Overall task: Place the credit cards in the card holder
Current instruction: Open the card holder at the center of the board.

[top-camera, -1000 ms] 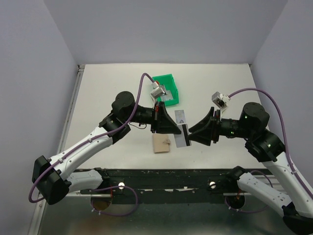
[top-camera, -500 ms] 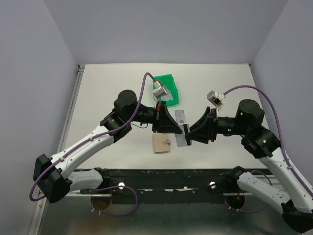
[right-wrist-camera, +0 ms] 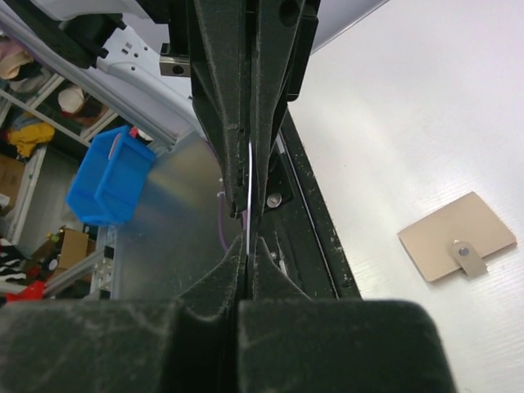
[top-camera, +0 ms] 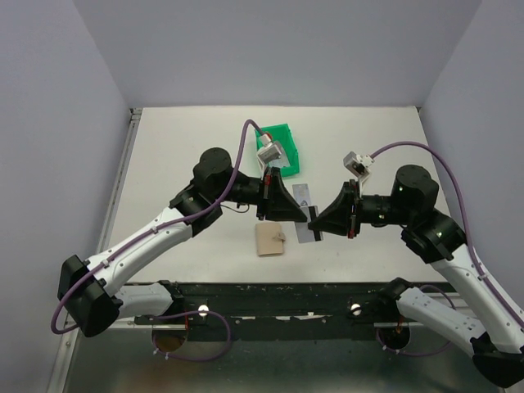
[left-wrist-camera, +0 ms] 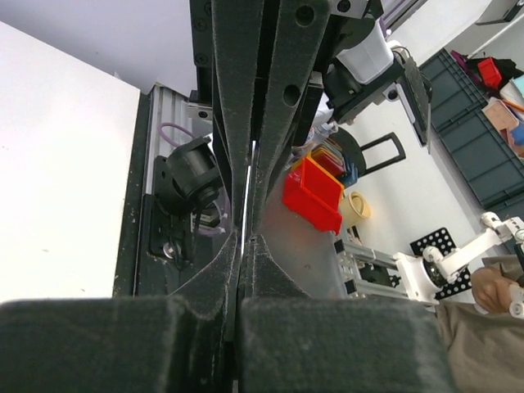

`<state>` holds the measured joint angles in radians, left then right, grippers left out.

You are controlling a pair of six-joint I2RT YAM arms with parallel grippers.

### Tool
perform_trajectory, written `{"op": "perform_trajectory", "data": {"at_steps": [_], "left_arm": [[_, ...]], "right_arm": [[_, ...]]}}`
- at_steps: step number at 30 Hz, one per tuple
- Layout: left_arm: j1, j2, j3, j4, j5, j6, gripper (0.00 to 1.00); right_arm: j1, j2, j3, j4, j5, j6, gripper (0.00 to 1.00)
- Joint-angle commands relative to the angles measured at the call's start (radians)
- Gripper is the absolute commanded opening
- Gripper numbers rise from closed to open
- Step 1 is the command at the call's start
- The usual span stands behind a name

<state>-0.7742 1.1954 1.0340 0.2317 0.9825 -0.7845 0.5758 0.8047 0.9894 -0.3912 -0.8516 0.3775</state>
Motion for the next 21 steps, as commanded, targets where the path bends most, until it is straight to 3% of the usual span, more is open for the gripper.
{"op": "perform_trajectory", "data": {"at_steps": [1, 3, 5, 7, 14, 17, 21], "left_arm": [[0.003, -0.003, 0.017, -0.064, -0.013, 0.039, 0.24], [0.015, -0.020, 0.024, -0.124, -0.074, 0.069, 0.51], [0.039, -0.048, 0.029, -0.192, -0.148, 0.103, 0.64], [0.075, -0.069, 0.031, -0.227, -0.191, 0.113, 0.71], [0.164, -0.100, 0.038, -0.463, -0.401, 0.186, 0.75], [0.164, -0.088, 0.002, -0.569, -0.557, 0.211, 0.74], [0.164, -0.077, -0.127, -0.592, -0.717, 0.191, 0.67]], "right_arm": [[-0.002, -0.028, -0.017, 0.012, 0.077, 0.014, 0.00], [-0.001, -0.041, -0.017, -0.012, 0.150, 0.006, 0.00], [-0.002, -0.044, -0.008, -0.061, 0.225, -0.008, 0.00], [-0.002, -0.044, -0.008, -0.093, 0.298, -0.011, 0.00], [-0.002, -0.047, -0.037, -0.170, 0.660, 0.028, 0.00], [-0.004, 0.013, -0.020, -0.227, 0.686, 0.005, 0.00], [-0.002, 0.120, -0.012, -0.261, 0.649, 0.003, 0.00]]}}
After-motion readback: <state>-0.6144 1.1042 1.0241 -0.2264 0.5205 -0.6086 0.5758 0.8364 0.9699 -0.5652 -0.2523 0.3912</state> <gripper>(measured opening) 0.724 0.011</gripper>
